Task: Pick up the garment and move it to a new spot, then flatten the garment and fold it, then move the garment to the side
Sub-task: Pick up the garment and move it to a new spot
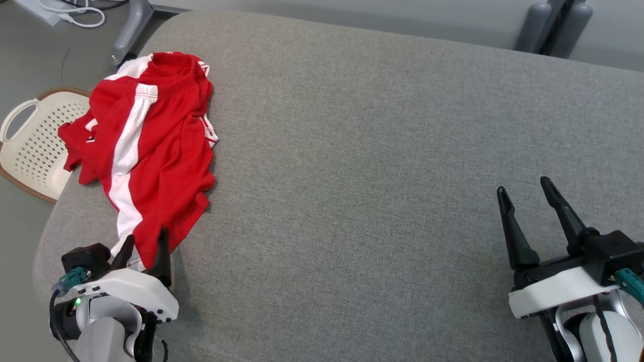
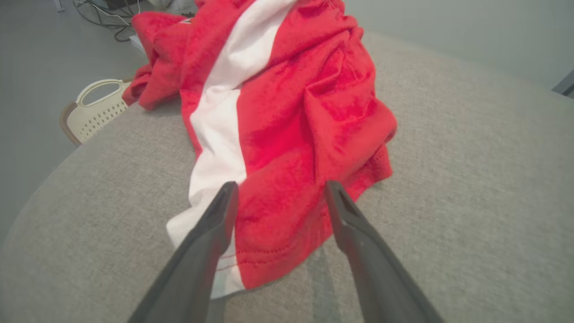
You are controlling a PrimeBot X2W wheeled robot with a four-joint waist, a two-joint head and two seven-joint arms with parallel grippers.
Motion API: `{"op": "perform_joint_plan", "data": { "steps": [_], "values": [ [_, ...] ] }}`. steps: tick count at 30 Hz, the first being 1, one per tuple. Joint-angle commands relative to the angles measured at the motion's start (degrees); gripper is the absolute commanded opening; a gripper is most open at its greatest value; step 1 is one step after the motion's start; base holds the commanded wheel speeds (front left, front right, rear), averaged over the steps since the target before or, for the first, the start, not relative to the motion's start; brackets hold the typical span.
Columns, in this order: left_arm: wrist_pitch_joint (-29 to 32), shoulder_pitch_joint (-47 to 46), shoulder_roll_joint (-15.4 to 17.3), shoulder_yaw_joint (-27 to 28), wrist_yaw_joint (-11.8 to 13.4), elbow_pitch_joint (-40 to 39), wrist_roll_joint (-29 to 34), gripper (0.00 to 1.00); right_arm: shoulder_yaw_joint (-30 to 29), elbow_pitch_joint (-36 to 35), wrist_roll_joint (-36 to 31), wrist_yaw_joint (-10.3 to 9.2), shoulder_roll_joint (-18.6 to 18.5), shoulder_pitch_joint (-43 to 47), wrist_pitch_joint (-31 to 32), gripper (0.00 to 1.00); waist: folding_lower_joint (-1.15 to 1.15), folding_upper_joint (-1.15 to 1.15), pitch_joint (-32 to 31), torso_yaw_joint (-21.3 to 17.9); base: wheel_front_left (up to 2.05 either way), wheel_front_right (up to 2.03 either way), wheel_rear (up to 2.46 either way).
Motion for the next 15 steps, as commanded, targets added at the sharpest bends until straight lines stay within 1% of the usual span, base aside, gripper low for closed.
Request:
{"op": "perform_joint_plan", "data": {
  "steps": [1,8,9,10,11,12,15],
  "values": [
    [0.7,-2.0,0.6,-0.6,-0.2,2.9,-1.5,1.00,-0.1,-0.6,-0.2,0.13,-0.5,-0.9,0.3,1.00,0.00,0.00,1.6,-0.6,0.00,0.00,0.00],
    [4.9,-5.6,1.8,-3.7,-0.2,12.6,-4.7,1.00,-0.2,-0.6,-0.2,0.12,-0.9,-1.5,0.6,1.00,0.00,0.00,2.5,-0.6,0.00,0.00,0.00],
    [5.1,-5.9,1.9,-4.3,-0.2,13.4,-5.0,0.87,-0.2,-0.6,-0.2,0.13,-1.0,-1.5,0.5,1.00,0.00,0.00,2.6,-0.6,0.00,0.00,0.00],
    [5.1,-6.2,2.0,-4.9,-0.2,14.1,-5.3,0.48,-0.2,-0.6,-0.2,0.12,-1.0,-1.5,0.5,1.00,0.00,0.00,2.6,-0.6,0.00,0.00,0.00],
    [4.9,-6.5,2.2,-5.4,-0.2,14.7,-5.5,0.16,-0.2,-0.5,-0.1,0.12,-1.0,-1.5,0.5,1.00,0.00,0.00,2.6,-0.6,0.00,0.00,0.00],
    [4.2,-6.7,2.6,-5.8,-0.2,15.2,-5.7,0.00,-0.2,-0.5,-0.1,0.13,-1.0,-1.6,0.5,1.00,0.00,0.00,2.5,-0.7,0.00,0.00,0.00],
    [2.0,-6.8,3.2,-6.9,-0.2,16.3,-6.1,0.00,-0.2,-0.2,0.2,0.13,-0.8,-1.2,0.3,1.00,0.00,0.00,1.7,-0.7,0.00,0.00,0.00]
  ]
}}
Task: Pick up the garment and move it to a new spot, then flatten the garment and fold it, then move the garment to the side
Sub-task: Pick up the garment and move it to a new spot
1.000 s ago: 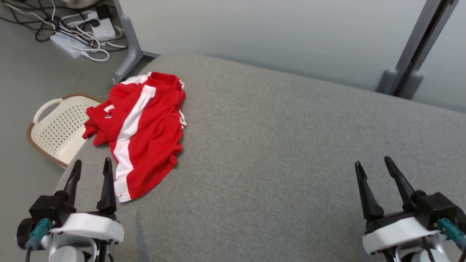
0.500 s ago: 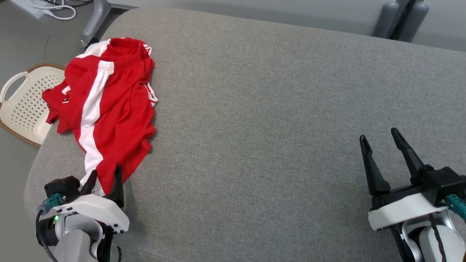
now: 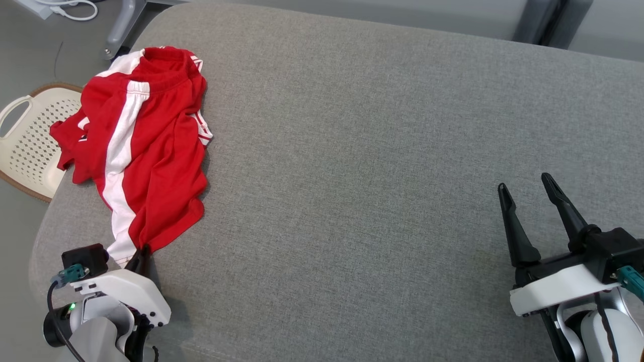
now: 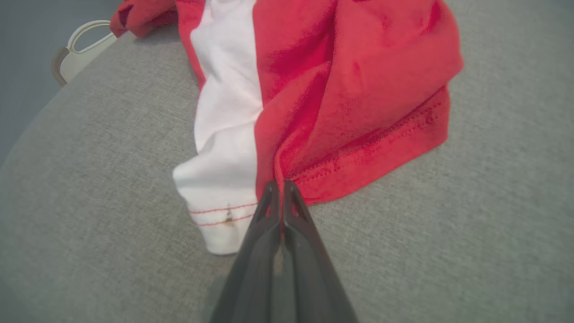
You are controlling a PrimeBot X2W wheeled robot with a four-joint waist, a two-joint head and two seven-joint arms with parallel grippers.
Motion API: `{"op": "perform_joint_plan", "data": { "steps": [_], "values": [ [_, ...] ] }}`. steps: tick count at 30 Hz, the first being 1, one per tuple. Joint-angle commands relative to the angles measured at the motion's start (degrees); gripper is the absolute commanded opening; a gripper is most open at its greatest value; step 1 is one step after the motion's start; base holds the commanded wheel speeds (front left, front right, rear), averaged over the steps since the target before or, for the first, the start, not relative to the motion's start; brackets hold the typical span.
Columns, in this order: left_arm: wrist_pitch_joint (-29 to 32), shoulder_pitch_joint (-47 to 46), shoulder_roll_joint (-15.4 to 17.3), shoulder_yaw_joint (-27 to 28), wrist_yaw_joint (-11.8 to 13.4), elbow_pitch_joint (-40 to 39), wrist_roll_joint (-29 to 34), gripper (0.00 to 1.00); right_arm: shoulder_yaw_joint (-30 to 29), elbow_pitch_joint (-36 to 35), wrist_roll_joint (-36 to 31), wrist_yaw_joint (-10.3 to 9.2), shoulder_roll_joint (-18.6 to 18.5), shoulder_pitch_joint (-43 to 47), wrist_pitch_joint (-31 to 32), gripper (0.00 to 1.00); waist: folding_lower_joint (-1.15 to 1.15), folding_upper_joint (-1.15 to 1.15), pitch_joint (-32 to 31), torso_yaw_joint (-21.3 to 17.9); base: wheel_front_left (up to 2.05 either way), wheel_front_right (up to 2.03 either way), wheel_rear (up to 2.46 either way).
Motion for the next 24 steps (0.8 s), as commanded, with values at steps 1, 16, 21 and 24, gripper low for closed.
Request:
{"op": "perform_joint_plan", "data": {
  "steps": [1,16,21,24],
  "values": [
    [-1.5,0.1,0.7,-0.5,0.0,1.0,-0.6,0.00,-0.3,0.4,0.3,0.13,-0.2,0.0,-0.2,1.00,0.00,0.00,-0.9,-0.1,0.00,0.00,0.00],
    [-5.4,8.5,4.1,3.6,1.6,-13.3,0.0,0.00,-2.7,2.3,1.0,0.13,2.3,4.9,-2.3,1.00,0.00,0.00,-10.2,-0.9,0.00,0.00,0.00],
    [-5.4,14.2,4.0,4.4,3.2,-22.6,1.9,0.00,-3.1,2.8,1.0,0.13,2.9,6.9,-2.9,1.00,0.00,0.00,-13.7,-2.0,0.00,0.00,0.00],
    [-5.0,18.5,3.7,4.1,5.1,-29.8,2.6,0.00,-3.3,2.7,1.1,0.12,3.5,8.0,-3.2,1.00,0.00,0.00,-15.6,-3.4,0.00,0.00,0.00]
  ]
}}
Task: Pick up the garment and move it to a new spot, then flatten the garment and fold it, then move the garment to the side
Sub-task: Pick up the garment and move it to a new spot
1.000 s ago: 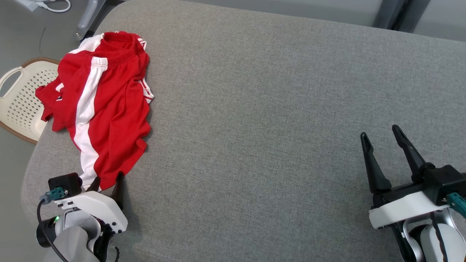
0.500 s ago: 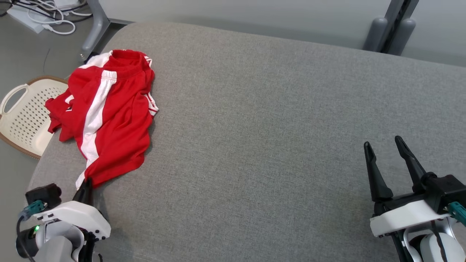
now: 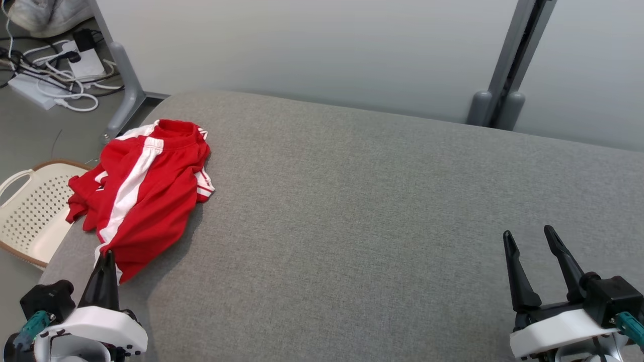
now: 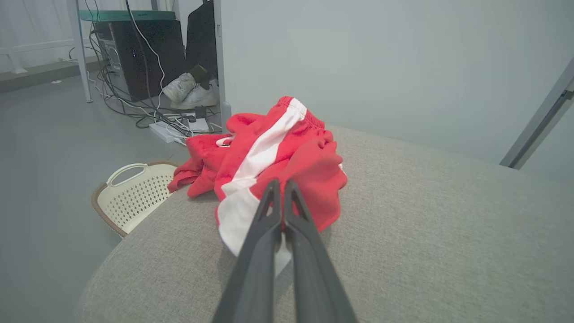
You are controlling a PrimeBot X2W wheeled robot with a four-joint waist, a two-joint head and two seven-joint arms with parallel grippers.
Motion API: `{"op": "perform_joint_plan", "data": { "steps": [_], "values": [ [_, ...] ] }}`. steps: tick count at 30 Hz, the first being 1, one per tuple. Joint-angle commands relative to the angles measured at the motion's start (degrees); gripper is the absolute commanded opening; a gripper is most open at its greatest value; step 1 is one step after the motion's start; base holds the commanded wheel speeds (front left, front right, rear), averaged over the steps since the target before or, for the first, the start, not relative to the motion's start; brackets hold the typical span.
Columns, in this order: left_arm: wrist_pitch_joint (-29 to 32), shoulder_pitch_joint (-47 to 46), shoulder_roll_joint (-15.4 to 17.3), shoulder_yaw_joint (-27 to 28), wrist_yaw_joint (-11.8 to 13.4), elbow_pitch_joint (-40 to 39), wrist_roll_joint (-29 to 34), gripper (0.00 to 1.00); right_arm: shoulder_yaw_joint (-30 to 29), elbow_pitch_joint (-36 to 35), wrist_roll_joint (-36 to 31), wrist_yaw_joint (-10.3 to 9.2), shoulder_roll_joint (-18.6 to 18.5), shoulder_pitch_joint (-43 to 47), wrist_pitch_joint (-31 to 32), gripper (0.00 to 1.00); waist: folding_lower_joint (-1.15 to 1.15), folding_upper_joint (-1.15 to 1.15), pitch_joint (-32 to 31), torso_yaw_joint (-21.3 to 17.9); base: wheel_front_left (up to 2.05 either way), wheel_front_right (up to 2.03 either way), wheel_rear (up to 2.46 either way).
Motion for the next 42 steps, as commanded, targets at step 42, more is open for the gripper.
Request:
{"op": "perform_joint_plan", "data": {
  "steps": [42],
  "values": [
    [11.3,-18.1,-8.1,-26.2,-3.7,-30.6,6.6,0.00,-3.2,-4.9,1.6,0.12,0.9,-5.2,-1.0,1.00,0.00,0.00,13.9,-30.9,0.00,0.00,0.00]
  ]
}}
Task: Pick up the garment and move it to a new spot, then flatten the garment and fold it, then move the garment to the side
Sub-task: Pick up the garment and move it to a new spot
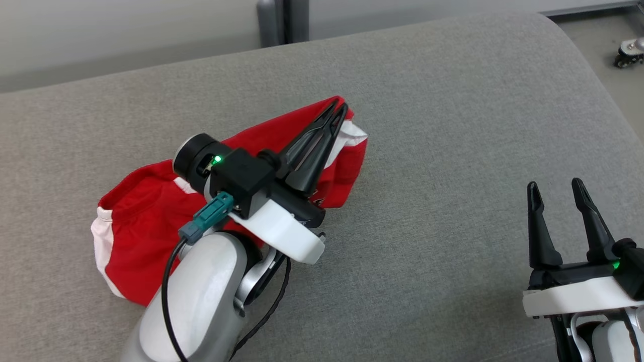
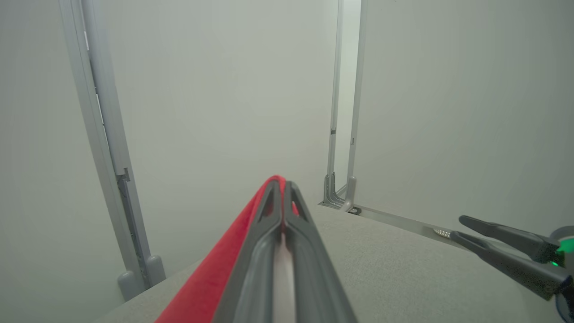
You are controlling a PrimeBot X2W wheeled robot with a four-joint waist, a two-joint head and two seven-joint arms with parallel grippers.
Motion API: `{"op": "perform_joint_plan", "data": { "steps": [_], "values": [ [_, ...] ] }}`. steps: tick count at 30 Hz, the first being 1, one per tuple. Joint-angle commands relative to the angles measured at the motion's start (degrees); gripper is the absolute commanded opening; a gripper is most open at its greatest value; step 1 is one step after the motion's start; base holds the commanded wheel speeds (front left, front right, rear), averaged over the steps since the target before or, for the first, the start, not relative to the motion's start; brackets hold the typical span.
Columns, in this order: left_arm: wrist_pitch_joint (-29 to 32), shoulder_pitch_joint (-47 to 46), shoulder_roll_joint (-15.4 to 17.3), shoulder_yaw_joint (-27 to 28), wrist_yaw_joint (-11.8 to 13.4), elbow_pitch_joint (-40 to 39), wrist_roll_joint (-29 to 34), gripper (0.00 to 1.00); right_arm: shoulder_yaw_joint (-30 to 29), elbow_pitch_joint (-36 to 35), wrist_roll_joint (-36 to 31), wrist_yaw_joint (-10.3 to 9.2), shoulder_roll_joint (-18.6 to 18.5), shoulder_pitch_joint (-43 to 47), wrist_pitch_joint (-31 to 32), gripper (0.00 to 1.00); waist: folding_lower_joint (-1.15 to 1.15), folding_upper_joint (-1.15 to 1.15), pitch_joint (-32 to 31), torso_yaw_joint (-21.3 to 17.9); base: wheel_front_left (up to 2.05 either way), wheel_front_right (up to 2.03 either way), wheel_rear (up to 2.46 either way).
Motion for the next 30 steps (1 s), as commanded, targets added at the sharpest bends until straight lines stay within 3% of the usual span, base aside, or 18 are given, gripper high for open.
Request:
{"op": "perform_joint_plan", "data": {
  "steps": [1,11,12,13,21,30],
  "values": [
    [-0.1,-1.0,0.1,-0.3,-0.1,0.4,-0.3,0.00,-0.1,0.2,0.5,0.13,-0.2,-0.8,-0.4,1.00,0.00,0.00,2.6,-2.4,0.00,0.00,0.00],
    [0.1,-3.9,-0.6,-4.0,-0.6,12.6,-3.9,0.00,0.4,1.6,2.8,0.12,-0.1,-3.0,-1.5,1.00,0.00,0.00,8.2,-3.5,0.00,0.00,0.00],
    [-0.2,-3.9,-0.6,-4.1,-0.6,13.7,-4.3,0.38,0.5,1.8,2.9,0.13,-0.1,-3.1,-1.6,1.00,0.00,0.00,8.5,-3.3,0.00,0.00,0.00],
    [-0.6,-4.1,-0.6,-4.5,-0.7,14.9,-4.3,0.98,0.6,2.0,3.1,0.12,-0.1,-3.3,-1.6,1.00,0.00,0.00,8.8,-3.1,0.00,0.00,0.00],
    [-4.9,-3.6,-0.3,-5.7,-0.9,19.6,-6.3,1.00,1.0,3.1,2.8,0.12,-0.2,-4.8,-1.7,1.00,0.00,0.00,7.8,-0.1,0.00,0.00,0.00],
    [-9.7,0.6,2.1,-1.4,3.7,19.5,-6.9,1.00,0.3,4.3,1.2,0.12,-0.2,-3.7,-1.7,1.00,0.00,0.00,3.9,4.4,0.00,0.00,0.00]
  ]
}}
